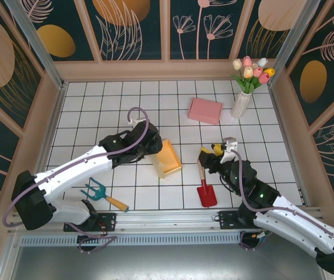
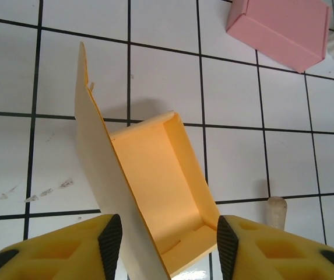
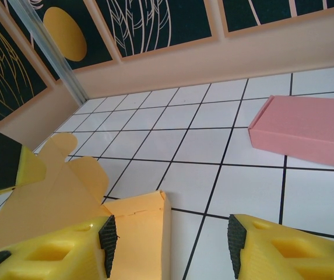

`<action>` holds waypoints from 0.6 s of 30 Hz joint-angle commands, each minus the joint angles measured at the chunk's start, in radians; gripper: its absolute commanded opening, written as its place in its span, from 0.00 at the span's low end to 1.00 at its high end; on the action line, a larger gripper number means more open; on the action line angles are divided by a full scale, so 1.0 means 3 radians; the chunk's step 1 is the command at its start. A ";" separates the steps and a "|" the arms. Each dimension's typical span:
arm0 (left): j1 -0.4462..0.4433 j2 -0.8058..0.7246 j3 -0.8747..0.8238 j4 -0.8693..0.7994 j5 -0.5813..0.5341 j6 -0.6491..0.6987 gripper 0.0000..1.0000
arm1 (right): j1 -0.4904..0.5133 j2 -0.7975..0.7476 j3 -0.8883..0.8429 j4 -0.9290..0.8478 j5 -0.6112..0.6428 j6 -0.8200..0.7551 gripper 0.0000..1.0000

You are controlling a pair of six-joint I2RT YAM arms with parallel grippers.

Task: Fold the paper box

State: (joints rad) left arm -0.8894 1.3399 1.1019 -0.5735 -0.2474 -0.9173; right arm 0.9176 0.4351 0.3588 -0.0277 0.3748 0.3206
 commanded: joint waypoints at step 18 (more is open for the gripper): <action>-0.0011 0.0383 0.0729 -0.0872 -0.0404 0.0684 0.00 | -0.0011 0.0118 0.0011 0.0064 0.0018 -0.0051 0.57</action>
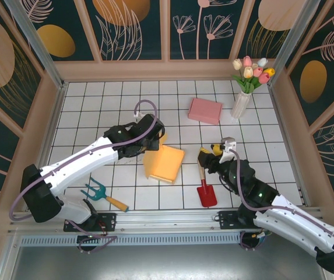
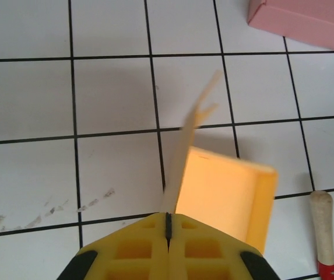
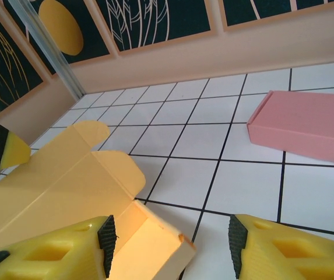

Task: Fold the paper box

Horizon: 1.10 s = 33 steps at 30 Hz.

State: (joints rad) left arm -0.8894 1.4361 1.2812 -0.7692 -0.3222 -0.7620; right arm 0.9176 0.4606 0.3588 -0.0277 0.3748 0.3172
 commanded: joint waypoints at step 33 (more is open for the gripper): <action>-0.0010 -0.0113 -0.0230 0.0262 0.0356 0.1088 0.61 | -0.0011 0.0683 0.0067 0.0133 0.0142 -0.0157 0.57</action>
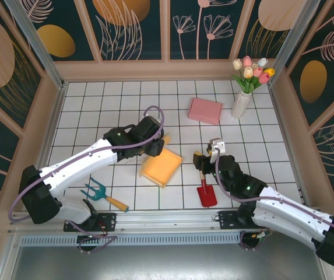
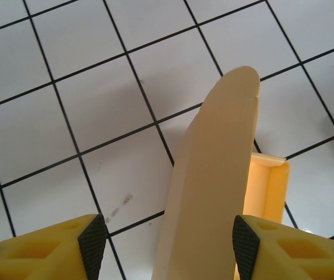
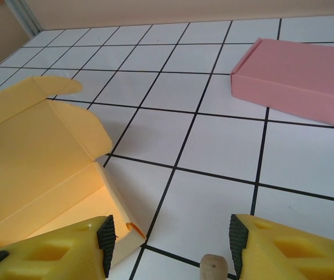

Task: Fold the paper box

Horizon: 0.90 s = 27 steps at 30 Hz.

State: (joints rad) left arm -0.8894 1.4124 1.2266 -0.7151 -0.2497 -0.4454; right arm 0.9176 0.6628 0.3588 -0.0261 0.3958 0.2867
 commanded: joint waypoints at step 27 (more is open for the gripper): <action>-0.0011 0.0167 -0.0104 -0.0123 0.0274 0.0184 0.51 | -0.0011 0.0160 0.0087 0.0142 0.0062 -0.0100 0.57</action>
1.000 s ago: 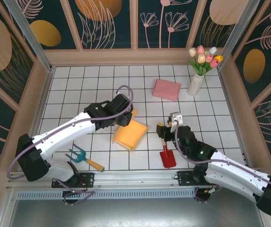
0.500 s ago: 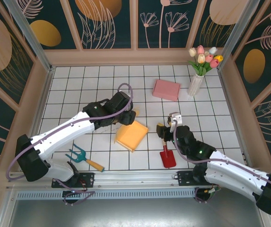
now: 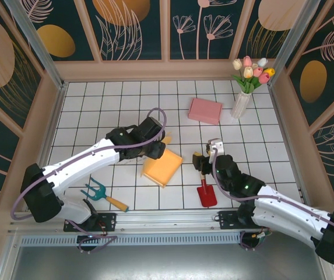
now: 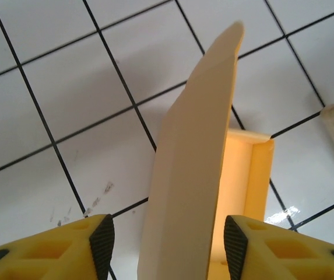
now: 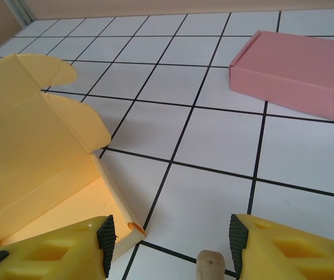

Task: Fold the paper box

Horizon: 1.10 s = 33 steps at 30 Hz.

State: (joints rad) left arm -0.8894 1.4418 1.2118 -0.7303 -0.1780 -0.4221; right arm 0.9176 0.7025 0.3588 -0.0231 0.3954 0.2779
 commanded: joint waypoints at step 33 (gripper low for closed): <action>-0.0011 -0.0719 -0.0336 0.0801 0.0267 0.2912 0.00 | -0.1880 0.1039 0.1228 0.0209 -0.3168 -0.3917 0.64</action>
State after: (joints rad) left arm -0.8894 1.2663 1.1404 -0.5560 -0.1471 0.3481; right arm 0.3737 0.9852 0.6941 0.1173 -0.4160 -0.7349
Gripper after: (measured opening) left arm 0.067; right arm 0.640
